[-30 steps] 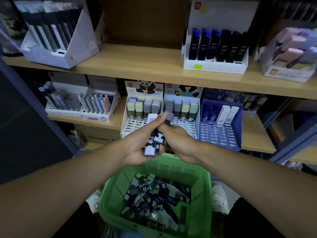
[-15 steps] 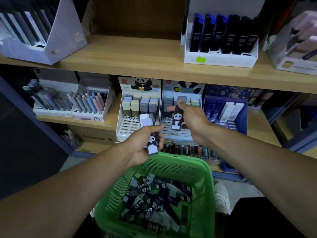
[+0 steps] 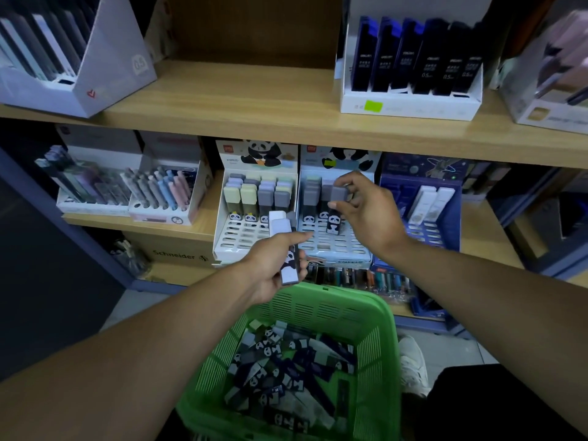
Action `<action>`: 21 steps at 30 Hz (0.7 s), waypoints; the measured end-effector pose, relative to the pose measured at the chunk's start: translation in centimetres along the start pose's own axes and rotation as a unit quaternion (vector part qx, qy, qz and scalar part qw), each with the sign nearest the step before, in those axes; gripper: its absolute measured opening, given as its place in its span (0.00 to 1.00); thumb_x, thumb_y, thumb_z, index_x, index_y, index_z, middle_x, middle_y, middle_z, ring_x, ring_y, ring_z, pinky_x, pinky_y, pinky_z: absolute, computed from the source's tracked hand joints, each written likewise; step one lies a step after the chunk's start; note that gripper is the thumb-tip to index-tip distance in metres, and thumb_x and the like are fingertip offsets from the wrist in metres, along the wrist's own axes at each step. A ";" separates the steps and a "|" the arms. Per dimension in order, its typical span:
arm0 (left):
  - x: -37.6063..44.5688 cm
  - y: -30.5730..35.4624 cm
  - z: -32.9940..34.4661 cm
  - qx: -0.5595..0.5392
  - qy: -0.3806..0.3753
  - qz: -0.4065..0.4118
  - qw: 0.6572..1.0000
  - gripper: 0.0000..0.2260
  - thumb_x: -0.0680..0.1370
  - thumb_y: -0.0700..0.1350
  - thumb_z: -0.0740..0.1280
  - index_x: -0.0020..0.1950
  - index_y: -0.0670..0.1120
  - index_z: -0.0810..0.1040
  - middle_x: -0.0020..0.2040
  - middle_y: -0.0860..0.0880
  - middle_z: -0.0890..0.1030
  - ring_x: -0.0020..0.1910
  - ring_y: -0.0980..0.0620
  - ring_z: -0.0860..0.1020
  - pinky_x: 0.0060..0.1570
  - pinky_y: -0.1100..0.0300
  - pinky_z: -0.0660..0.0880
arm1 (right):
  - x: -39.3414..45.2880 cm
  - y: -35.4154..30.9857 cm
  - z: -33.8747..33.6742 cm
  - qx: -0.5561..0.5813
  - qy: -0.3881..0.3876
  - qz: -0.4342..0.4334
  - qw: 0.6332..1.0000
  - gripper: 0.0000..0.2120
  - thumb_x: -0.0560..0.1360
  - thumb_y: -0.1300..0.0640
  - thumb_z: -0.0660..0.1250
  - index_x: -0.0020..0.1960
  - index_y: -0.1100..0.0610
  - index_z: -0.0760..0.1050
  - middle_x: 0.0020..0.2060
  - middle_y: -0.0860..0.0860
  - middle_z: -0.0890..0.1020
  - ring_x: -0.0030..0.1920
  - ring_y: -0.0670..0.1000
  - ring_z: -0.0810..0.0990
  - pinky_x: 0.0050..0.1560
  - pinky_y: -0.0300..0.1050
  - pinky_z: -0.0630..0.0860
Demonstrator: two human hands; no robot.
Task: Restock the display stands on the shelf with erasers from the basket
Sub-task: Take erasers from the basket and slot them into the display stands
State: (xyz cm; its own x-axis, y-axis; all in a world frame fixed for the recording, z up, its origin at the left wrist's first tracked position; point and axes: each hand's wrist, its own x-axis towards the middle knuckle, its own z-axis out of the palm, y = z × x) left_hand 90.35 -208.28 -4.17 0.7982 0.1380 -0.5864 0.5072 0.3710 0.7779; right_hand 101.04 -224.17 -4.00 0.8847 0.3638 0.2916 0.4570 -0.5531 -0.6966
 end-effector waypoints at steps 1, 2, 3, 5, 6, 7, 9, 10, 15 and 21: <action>0.2 -0.1 0.1 -0.001 -0.002 -0.001 1.000 0.11 0.77 0.45 0.72 0.57 0.43 0.76 0.31 0.48 0.75 0.25 0.53 0.74 0.25 0.62 0.74 | 0.1 0.0 0.1 -0.001 0.005 -0.005 1.000 0.12 0.79 0.57 0.69 0.61 0.50 0.74 0.51 0.50 0.78 0.42 0.50 0.81 0.47 0.56 0.80; 0.3 -0.1 0.1 -0.001 -0.005 -0.005 1.000 0.11 0.77 0.45 0.72 0.56 0.44 0.76 0.31 0.48 0.75 0.26 0.53 0.74 0.25 0.62 0.74 | 0.2 0.0 0.3 0.003 0.008 -0.012 1.000 0.10 0.80 0.58 0.68 0.61 0.51 0.74 0.52 0.50 0.78 0.43 0.46 0.81 0.47 0.54 0.80; 0.4 -0.2 0.0 -0.002 -0.009 -0.011 1.000 0.09 0.77 0.46 0.72 0.53 0.44 0.76 0.31 0.48 0.75 0.26 0.53 0.74 0.25 0.62 0.73 | 0.3 -0.1 0.5 0.008 0.008 -0.016 1.000 0.09 0.81 0.58 0.66 0.60 0.51 0.73 0.52 0.50 0.78 0.43 0.41 0.80 0.46 0.50 0.80; 0.5 -0.1 0.0 0.000 -0.015 -0.027 1.000 0.07 0.78 0.47 0.72 0.49 0.45 0.76 0.31 0.49 0.75 0.26 0.53 0.74 0.24 0.62 0.73 | 0.3 -0.2 0.8 0.012 0.002 -0.025 1.000 0.08 0.83 0.61 0.64 0.60 0.52 0.73 0.53 0.49 0.78 0.43 0.30 0.76 0.41 0.39 0.76; 0.5 -0.1 0.0 0.002 -0.017 -0.034 0.999 0.08 0.77 0.47 0.72 0.48 0.45 0.76 0.32 0.49 0.75 0.26 0.53 0.73 0.24 0.62 0.73 | 0.3 -0.2 0.9 0.009 -0.002 -0.030 1.000 0.07 0.83 0.61 0.63 0.59 0.53 0.73 0.51 0.48 0.77 0.43 0.27 0.75 0.39 0.35 0.73; 0.5 -0.1 0.0 0.004 -0.020 -0.037 0.999 0.08 0.77 0.48 0.72 0.48 0.45 0.76 0.32 0.49 0.75 0.26 0.53 0.73 0.24 0.62 0.72 | 0.3 -0.2 1.0 0.005 -0.007 -0.032 0.999 0.07 0.83 0.62 0.62 0.59 0.54 0.73 0.50 0.47 0.77 0.43 0.26 0.74 0.38 0.33 0.71; 0.5 -0.1 0.0 0.007 -0.026 -0.040 0.999 0.10 0.76 0.48 0.73 0.49 0.45 0.75 0.32 0.49 0.74 0.26 0.53 0.73 0.24 0.63 0.72 | 0.3 -0.2 1.0 0.000 -0.016 -0.036 0.999 0.06 0.83 0.62 0.62 0.57 0.54 0.72 0.48 0.46 0.75 0.43 0.25 0.73 0.37 0.29 0.69; 0.4 0.0 0.0 0.008 -0.029 -0.041 0.999 0.11 0.76 0.49 0.73 0.50 0.46 0.74 0.32 0.49 0.74 0.26 0.53 0.72 0.24 0.63 0.72 | 0.4 -0.2 1.0 -0.002 -0.019 -0.040 0.999 0.05 0.83 0.62 0.62 0.57 0.54 0.72 0.47 0.46 0.75 0.43 0.24 0.72 0.36 0.29 0.69; 0.3 0.3 -0.4 0.003 -0.026 -0.041 0.999 0.13 0.76 0.51 0.73 0.52 0.45 0.75 0.32 0.49 0.74 0.26 0.53 0.71 0.22 0.64 0.70 | 0.4 0.2 0.9 -0.014 -0.033 -0.060 0.998 0.05 0.83 0.60 0.62 0.58 0.55 0.74 0.52 0.50 0.80 0.49 0.36 0.77 0.46 0.43 0.74; 0.2 0.3 -0.4 0.000 -0.029 -0.038 0.999 0.14 0.76 0.51 0.73 0.53 0.45 0.74 0.33 0.48 0.75 0.26 0.53 0.72 0.22 0.63 0.71 | 1.0 0.6 1.3 -0.019 0.043 -0.058 0.997 0.09 0.81 0.58 0.67 0.58 0.56 0.83 0.52 0.50 0.84 0.51 0.48 0.82 0.57 0.47 0.79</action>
State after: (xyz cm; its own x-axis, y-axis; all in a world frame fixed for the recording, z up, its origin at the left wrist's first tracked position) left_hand 90.55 -207.79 -4.12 0.7745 0.0552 -0.6301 0.5677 0.3786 0.7310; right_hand 102.10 -223.22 -4.97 0.8299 0.3622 0.4242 0.5578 -0.5403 -0.6300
